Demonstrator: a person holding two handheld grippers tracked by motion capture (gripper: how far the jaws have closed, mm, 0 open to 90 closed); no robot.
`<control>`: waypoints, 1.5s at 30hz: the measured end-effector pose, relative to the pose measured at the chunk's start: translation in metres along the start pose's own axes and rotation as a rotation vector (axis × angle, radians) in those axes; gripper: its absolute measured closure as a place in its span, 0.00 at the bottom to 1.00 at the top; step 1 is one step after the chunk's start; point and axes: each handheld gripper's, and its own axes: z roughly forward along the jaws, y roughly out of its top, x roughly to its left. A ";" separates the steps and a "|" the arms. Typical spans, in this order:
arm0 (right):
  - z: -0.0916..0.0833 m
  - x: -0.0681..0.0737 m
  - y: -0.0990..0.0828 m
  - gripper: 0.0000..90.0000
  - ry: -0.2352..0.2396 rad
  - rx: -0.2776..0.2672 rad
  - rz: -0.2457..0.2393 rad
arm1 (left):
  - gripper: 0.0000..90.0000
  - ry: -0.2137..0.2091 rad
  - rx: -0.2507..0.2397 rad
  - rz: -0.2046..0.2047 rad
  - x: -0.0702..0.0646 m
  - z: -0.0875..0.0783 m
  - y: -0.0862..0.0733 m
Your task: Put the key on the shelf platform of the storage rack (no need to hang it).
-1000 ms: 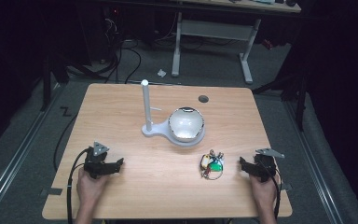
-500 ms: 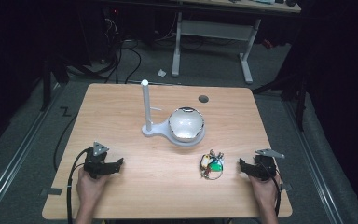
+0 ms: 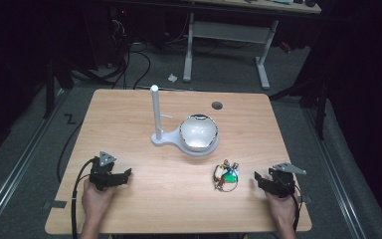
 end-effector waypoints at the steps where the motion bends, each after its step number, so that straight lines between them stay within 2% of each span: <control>1: -0.001 0.003 0.000 0.42 0.012 0.003 0.001 | 0.20 0.001 0.000 -0.001 0.000 0.000 0.000; 9: -0.008 0.029 0.002 0.44 0.087 -0.018 -0.077 | 0.20 -0.001 0.001 -0.001 0.000 0.000 0.000; 15: -0.009 0.054 0.005 0.44 0.157 -0.021 -0.113 | 0.20 0.000 0.000 0.000 0.000 0.000 0.000; 17: -0.009 0.056 0.005 0.44 0.166 -0.023 -0.122 | 0.20 0.000 0.000 0.000 0.000 0.000 0.000; 18: -0.008 0.065 0.006 0.44 0.195 -0.022 -0.127 | 0.20 -0.003 0.001 0.006 0.000 0.000 0.000; 21: -0.005 0.075 0.007 0.44 0.212 -0.016 -0.140 | 0.20 -0.004 0.001 0.007 0.000 0.000 0.000; 33: 0.007 0.096 0.013 0.42 0.223 -0.014 -0.130 | 0.20 -0.003 0.001 0.006 0.000 0.000 0.000; 45: 0.019 0.102 0.017 0.38 0.185 0.005 -0.120 | 0.20 -0.003 0.001 0.006 0.000 0.000 0.000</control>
